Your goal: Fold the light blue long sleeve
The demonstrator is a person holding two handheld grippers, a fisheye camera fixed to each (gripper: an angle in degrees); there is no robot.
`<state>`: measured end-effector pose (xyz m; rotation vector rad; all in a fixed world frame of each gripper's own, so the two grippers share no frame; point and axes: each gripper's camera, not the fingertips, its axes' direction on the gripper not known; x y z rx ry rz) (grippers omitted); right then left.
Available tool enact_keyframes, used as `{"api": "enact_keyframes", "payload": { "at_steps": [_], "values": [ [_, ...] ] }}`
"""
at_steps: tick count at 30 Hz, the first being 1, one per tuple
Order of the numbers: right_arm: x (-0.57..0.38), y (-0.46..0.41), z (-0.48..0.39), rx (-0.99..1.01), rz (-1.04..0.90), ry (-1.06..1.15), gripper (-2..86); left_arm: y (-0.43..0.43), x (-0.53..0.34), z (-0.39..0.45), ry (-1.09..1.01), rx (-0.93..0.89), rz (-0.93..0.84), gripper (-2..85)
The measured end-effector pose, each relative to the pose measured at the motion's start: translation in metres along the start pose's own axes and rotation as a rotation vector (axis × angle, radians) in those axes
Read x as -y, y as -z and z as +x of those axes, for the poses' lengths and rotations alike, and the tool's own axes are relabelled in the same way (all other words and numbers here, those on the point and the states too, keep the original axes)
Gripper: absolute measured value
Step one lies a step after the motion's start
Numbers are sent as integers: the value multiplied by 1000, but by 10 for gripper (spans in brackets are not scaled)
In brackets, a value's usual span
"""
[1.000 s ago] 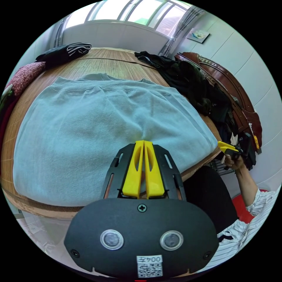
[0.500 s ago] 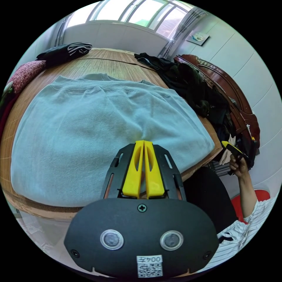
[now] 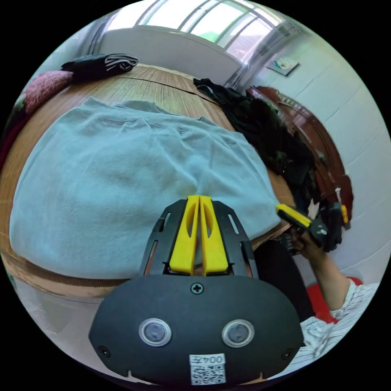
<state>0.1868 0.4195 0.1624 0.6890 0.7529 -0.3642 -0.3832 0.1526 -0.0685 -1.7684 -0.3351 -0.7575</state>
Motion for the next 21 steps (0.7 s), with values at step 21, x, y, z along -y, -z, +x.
{"api": "enact_keyframes", "payload": {
  "at_steps": [21],
  "values": [
    [-108, -5, 205, 942, 127, -943, 136, 337, -67, -98, 643, -320, 423, 96]
  ]
}}
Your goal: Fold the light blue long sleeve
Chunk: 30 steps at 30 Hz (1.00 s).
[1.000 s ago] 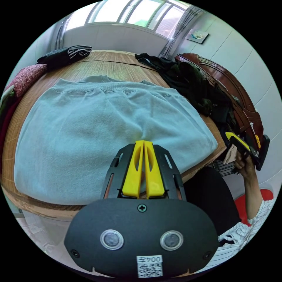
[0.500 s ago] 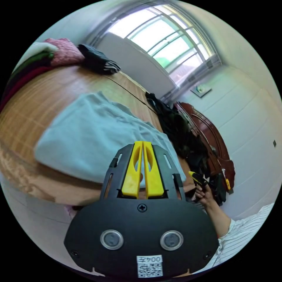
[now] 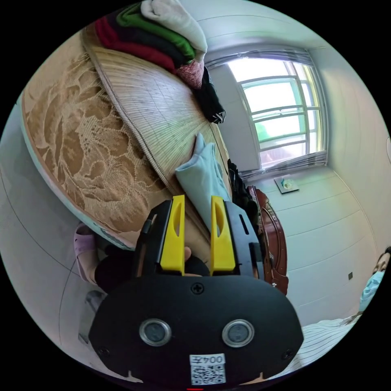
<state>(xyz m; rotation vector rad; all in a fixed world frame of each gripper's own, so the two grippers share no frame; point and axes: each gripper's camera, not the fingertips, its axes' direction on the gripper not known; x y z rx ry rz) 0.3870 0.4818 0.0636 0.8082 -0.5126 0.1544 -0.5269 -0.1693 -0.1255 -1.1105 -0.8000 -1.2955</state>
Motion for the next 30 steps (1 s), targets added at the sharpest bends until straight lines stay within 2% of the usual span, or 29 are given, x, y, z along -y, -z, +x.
{"api": "enact_keyframes", "payload": {
  "at_steps": [7, 14, 26, 30],
  "values": [
    [6, 2, 6, 8, -26, -33, 133, -1, 14, 63, 46, -16, 31, 116],
    [10, 12, 13, 34, -46, -50, 131, -8, 30, 116, 72, 11, -11, 103],
    [10, 25, 38, 115, 63, -132, 122, -12, 8, 157, 107, -11, 15, 107],
    [5, 9, 35, 112, 26, -121, 121, -28, 1, 176, 79, 7, 17, 113]
  ]
}}
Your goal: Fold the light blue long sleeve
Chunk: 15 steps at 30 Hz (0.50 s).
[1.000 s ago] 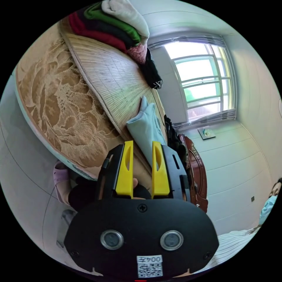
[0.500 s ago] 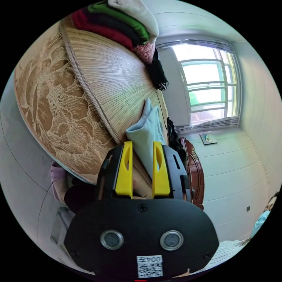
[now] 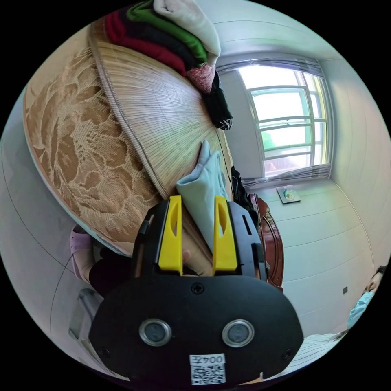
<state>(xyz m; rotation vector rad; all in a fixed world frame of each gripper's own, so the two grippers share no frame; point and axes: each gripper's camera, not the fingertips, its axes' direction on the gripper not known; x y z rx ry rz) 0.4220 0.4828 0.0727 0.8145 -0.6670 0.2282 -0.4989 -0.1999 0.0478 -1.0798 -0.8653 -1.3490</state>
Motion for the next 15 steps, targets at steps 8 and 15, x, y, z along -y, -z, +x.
{"api": "enact_keyframes", "payload": {
  "at_steps": [8, 15],
  "values": [
    [2, -38, -8, -45, -27, 14, 87, -54, -6, 2, 37, 2, -33, 81],
    [-9, -51, -21, -79, 11, 3, 12, -82, -30, 15, -26, 29, -25, 31]
  ]
}}
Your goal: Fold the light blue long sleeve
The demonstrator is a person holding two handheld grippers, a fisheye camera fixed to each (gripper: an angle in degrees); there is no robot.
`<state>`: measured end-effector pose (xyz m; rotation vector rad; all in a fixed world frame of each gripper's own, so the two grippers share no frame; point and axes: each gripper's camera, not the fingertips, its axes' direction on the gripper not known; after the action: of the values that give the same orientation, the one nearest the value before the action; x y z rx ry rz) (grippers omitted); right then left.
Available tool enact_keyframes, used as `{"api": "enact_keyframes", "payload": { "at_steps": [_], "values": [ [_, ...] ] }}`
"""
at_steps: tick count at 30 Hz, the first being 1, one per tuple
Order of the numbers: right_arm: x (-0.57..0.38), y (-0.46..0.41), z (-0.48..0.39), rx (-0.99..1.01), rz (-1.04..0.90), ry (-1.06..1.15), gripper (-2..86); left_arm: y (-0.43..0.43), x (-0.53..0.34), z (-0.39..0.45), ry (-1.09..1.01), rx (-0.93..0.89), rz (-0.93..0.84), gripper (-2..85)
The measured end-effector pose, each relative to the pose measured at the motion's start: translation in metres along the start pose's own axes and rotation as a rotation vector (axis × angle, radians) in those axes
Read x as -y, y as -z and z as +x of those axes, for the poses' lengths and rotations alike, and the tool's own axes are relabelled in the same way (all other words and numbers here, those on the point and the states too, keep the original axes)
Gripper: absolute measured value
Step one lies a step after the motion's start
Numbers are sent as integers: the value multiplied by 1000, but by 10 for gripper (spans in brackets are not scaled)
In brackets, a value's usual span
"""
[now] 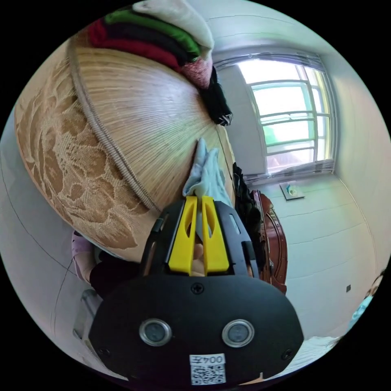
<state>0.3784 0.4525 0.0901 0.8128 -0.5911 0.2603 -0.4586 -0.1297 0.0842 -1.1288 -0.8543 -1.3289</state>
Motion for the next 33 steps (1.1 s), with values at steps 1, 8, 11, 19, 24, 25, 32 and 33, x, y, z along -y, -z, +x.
{"api": "enact_keyframes", "payload": {
  "at_steps": [1, 8, 11, 19, 24, 25, 32, 33],
  "values": [
    [-4, 3, -8, 8, -4, 37, 9, 1, -7, 7, -45, -11, -8, 28],
    [-28, 2, 31, 25, -89, -39, 37, -20, -65, -75, 25, -71, -76, 19],
    [-44, 12, 34, 91, -35, -25, 50, -7, -87, -106, 64, -138, 51, 16],
    [-110, -51, -80, -417, 69, 640, 16, -78, -132, 16, -520, 181, 142, 4],
    [-151, -175, -124, -662, 4, 970, -3, -258, -160, 74, -858, 473, 35, 3],
    [-157, -198, -128, -725, 10, 1022, -5, -290, -156, 67, -856, 507, 14, 3],
    [-119, -231, -68, -766, -70, 940, -9, -350, -106, -97, -532, 434, -71, 3],
    [-116, -230, -67, -737, -82, 919, -9, -352, -105, -103, -532, 431, -73, 3]
  ]
}}
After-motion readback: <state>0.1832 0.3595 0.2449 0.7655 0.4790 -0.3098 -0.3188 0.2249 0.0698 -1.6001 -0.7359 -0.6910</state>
